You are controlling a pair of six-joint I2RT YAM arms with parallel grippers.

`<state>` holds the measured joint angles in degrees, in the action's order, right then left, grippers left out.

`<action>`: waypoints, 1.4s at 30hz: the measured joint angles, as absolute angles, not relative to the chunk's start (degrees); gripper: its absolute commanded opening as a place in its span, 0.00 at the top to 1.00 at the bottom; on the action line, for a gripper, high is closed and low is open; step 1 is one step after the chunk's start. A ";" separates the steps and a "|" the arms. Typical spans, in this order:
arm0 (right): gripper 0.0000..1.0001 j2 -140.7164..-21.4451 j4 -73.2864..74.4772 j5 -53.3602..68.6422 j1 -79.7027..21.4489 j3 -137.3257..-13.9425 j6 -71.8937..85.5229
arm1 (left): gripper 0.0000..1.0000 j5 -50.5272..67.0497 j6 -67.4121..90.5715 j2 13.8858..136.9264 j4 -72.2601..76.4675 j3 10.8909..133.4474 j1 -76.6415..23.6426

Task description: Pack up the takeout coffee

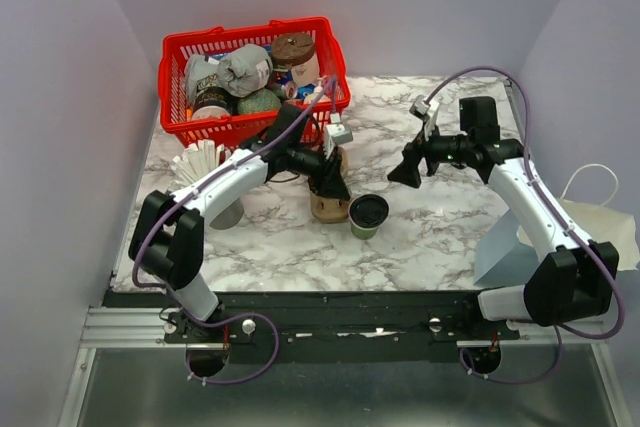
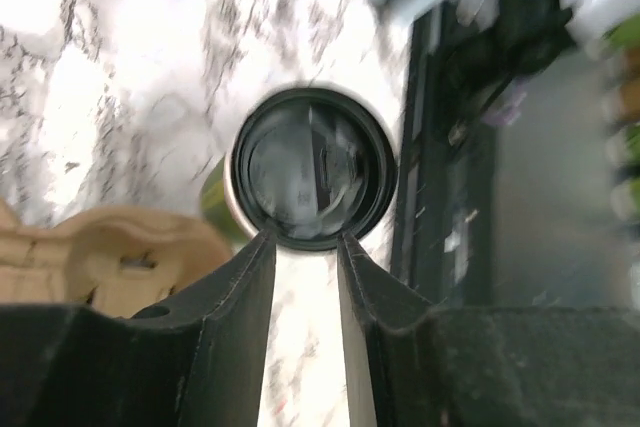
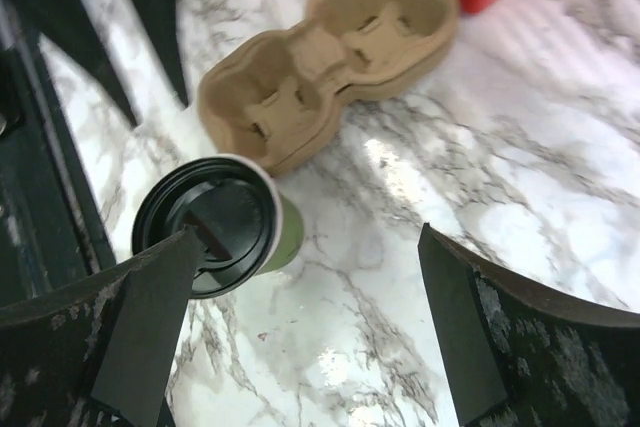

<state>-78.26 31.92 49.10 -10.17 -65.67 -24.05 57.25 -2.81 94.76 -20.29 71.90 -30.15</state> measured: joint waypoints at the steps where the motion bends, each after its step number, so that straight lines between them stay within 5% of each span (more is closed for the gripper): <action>1: 0.00 -78.06 31.46 47.48 -10.17 -66.24 -22.39 | 0.58 56.29 -5.76 94.21 -22.59 71.92 -30.74; 12: 0.00 -77.97 27.81 33.04 -9.63 -72.29 -10.35 | 0.59 43.68 -31.81 87.74 -32.80 69.36 -45.21; 34: 0.00 -76.03 26.55 30.68 -8.10 -71.00 -7.55 | 0.67 32.80 -33.32 89.41 -25.52 68.18 -52.16; 42: 0.00 -75.99 26.52 30.68 -7.86 -70.83 -7.51 | 0.86 31.44 -32.82 90.65 -24.62 67.99 -52.27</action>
